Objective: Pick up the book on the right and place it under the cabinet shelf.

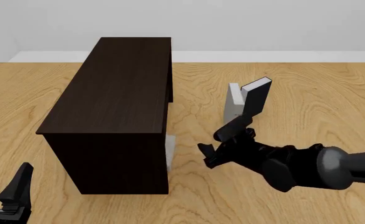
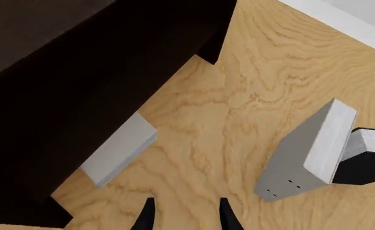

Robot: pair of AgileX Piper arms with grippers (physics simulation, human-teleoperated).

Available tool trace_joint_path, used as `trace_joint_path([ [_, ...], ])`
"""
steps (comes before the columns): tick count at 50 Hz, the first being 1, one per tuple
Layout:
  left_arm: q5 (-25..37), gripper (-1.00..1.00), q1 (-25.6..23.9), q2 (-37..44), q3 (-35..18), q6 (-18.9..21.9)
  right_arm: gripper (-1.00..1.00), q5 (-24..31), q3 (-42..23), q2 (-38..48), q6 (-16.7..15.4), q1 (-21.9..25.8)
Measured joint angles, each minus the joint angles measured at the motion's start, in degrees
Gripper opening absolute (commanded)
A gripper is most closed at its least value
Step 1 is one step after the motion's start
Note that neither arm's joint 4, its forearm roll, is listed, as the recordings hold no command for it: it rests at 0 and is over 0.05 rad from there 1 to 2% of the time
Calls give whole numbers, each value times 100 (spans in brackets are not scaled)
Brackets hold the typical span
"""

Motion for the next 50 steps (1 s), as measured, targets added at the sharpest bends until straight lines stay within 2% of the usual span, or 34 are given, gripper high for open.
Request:
trace_joint_path([
  [9,2,100,1,0,0,-4,100,210,392,-1006,124,12],
  [22,9,100,6,0,0,-20,100,804,774,-2542,206,-100],
  [50,11,100,8,1,0,-25,100,2580,1243,-5751,222,-878],
])
